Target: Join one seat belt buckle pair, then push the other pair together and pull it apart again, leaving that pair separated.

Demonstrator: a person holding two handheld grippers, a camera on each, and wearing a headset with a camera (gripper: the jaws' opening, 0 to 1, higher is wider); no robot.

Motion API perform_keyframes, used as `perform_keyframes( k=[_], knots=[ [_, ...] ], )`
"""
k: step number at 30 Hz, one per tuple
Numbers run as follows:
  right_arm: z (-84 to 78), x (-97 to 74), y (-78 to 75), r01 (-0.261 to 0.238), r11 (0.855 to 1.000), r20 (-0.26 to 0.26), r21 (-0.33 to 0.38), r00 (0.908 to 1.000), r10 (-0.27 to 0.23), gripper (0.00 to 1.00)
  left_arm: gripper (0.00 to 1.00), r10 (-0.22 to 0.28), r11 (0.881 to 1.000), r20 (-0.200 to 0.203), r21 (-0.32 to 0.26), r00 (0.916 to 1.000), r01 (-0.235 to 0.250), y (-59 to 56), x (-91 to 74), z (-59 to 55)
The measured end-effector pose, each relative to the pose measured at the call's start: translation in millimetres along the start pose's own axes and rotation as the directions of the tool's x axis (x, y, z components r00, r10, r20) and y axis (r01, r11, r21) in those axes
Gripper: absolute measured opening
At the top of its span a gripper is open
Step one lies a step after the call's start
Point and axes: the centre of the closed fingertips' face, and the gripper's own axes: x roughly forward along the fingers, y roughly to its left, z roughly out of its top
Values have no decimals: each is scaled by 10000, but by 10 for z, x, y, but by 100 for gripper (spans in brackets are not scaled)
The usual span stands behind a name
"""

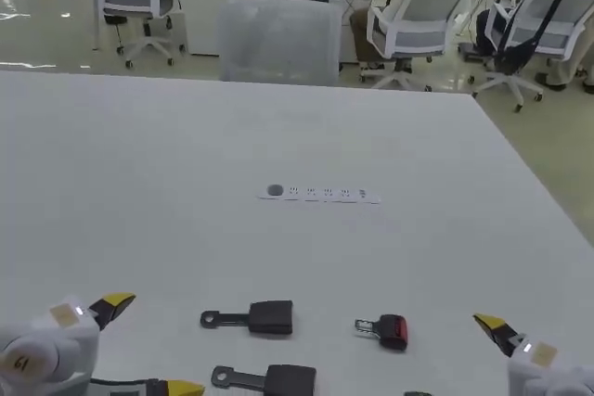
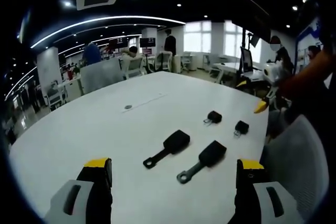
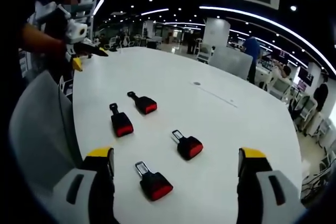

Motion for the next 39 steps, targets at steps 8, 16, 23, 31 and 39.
perform_keyframes(
  k=[8, 16, 23, 31, 39],
  knots=[
    [-45, 4, 22, -404, 9991, -187, -113, 9990, 402, 98, 100, -135, 9997, -119, 190, 9998, 138, -48, 39, 18],
    [-80, 8, 74, -853, 9958, -434, -336, 9955, 838, 97, 100, -311, 9986, -216, 416, 9993, 320, -102, 101, 34],
    [-90, 12, 87, -1029, 9939, -516, -394, 9936, 1008, 96, 100, -490, 9976, -293, 472, 9984, 503, -139, 147, 34],
    [-112, 24, 100, -1194, 9922, -562, -369, 9915, 1173, 96, 100, -649, 9955, -412, 657, 9970, 675, -163, 207, 56],
    [-192, 24, 131, -1455, 9888, -766, -321, 9868, 1427, 91, 100, -881, 9919, -676, 854, 9938, 938, -244, 278, 15]
  ],
)
